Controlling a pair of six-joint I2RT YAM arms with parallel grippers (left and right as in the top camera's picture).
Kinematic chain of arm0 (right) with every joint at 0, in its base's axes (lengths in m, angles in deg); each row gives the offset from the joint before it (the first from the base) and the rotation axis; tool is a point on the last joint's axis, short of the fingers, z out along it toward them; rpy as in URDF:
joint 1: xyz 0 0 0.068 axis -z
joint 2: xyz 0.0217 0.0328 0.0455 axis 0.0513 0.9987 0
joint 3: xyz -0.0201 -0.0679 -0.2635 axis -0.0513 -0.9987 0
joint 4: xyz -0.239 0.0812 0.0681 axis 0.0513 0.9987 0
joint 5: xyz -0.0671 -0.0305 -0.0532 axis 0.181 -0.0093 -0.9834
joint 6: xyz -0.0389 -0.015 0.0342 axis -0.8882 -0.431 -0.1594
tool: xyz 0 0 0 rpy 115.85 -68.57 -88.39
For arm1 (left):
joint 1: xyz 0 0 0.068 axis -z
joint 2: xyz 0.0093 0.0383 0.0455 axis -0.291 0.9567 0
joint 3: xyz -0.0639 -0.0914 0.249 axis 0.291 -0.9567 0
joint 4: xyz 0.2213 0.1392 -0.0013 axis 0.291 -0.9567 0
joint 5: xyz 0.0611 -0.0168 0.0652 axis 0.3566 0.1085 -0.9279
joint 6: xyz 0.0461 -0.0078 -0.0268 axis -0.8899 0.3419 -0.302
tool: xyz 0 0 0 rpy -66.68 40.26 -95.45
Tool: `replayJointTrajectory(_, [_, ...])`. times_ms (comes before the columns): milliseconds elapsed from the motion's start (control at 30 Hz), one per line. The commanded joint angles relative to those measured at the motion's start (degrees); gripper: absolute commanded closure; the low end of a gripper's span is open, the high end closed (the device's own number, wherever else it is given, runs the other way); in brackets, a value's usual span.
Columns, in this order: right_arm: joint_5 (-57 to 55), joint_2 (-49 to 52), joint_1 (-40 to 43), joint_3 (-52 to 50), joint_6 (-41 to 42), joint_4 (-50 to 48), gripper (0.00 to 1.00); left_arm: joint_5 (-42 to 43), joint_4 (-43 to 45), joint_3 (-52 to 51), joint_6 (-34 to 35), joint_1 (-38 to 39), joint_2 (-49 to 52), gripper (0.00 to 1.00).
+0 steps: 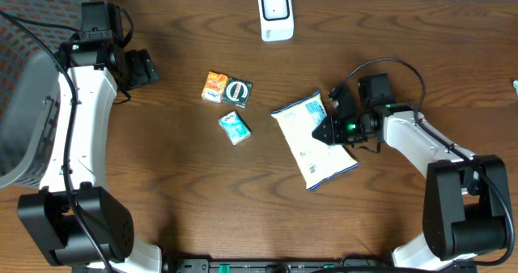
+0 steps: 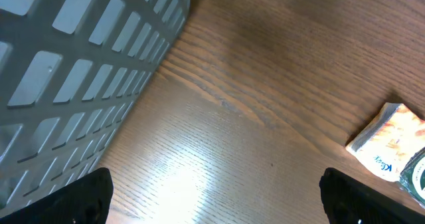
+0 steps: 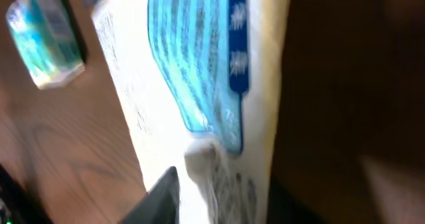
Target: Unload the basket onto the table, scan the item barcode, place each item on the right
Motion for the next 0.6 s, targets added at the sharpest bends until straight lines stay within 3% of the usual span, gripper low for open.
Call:
replayJointTrajectory(0, [-0.5,-1.3,-0.3,-0.7,0.3,2.3,0.57,0.1,-0.1,-0.3,-0.5,-0.1,0.5,0.03])
replayJointTrajectory(67, [0.5,-1.3,-0.3,-0.7,0.3,3.8,0.41,0.1,-0.1,-0.3,-0.5,-0.1,0.5,0.03])
replayJointTrajectory(167, [0.7,-1.3,-0.3,-0.7,0.2,6.0,0.37,0.1,-0.1,-0.3,-0.5,-0.1,0.5,0.02])
replayJointTrajectory(200, [0.5,-1.2,-0.3,-0.7,0.2,6.6,0.4,0.1,-0.1,-0.3,-0.5,-0.1,0.5,0.02])
replayJointTrajectory(300, [0.5,-1.2,-0.3,-0.7,0.2,6.8,0.71,0.1,-0.1,-0.3,-0.5,-0.1,0.5,0.03])
replayJointTrajectory(467, [1.4,-1.2,-0.3,-0.7,0.5,6.8,0.99,0.1,-0.1,-0.3,-0.5,-0.1,0.5,0.03])
replayJointTrajectory(567, [7.0,-1.2,-0.3,-0.7,0.4,6.4,0.99,0.1,-0.1,-0.3,-0.5,-0.1,0.5,0.03])
